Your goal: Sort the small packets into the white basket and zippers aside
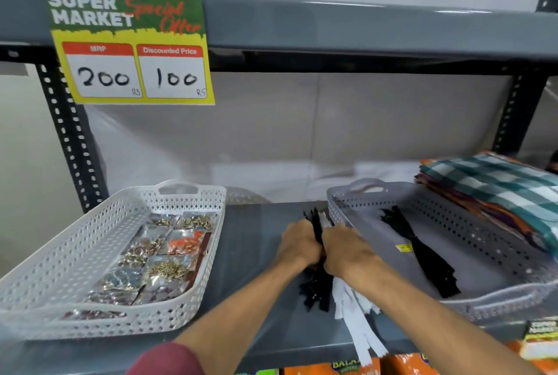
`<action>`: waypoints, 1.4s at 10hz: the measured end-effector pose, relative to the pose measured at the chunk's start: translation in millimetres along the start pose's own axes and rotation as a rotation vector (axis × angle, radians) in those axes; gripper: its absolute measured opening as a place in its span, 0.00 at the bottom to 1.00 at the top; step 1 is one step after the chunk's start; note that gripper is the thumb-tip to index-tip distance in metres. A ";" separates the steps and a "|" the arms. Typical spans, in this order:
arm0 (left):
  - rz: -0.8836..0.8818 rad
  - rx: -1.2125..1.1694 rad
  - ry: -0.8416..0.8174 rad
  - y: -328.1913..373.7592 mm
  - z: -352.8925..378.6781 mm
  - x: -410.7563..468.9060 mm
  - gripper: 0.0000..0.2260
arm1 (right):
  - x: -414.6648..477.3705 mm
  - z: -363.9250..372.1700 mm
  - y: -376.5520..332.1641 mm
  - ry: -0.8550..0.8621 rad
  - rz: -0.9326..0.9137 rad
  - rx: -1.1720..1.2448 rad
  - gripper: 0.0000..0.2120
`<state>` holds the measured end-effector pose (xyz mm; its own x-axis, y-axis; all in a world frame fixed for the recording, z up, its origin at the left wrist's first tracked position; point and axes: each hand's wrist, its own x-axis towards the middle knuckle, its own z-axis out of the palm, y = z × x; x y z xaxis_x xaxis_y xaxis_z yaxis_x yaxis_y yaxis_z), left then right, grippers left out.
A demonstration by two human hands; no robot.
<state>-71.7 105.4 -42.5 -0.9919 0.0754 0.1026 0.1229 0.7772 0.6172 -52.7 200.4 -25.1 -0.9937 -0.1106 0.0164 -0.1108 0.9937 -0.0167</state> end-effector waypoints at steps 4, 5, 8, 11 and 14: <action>-0.014 -0.454 0.160 33.4 -58.5 20.4 0.09 | -14.5 -79.0 65.7 0.352 -0.026 0.285 0.12; 0.009 -0.432 0.134 56.1 -59.1 27.0 0.08 | -7.1 -88.4 93.9 0.388 0.003 0.287 0.16; 0.041 -0.168 -0.003 111.6 14.2 51.0 0.06 | 20.8 -55.4 148.9 0.247 -0.012 0.197 0.10; 0.125 0.489 -0.002 116.3 50.9 53.0 0.10 | 36.0 -27.0 149.7 -0.132 0.070 0.352 0.10; 0.195 0.407 0.169 114.3 29.1 37.5 0.13 | 26.1 -33.4 142.7 0.108 -0.013 0.119 0.07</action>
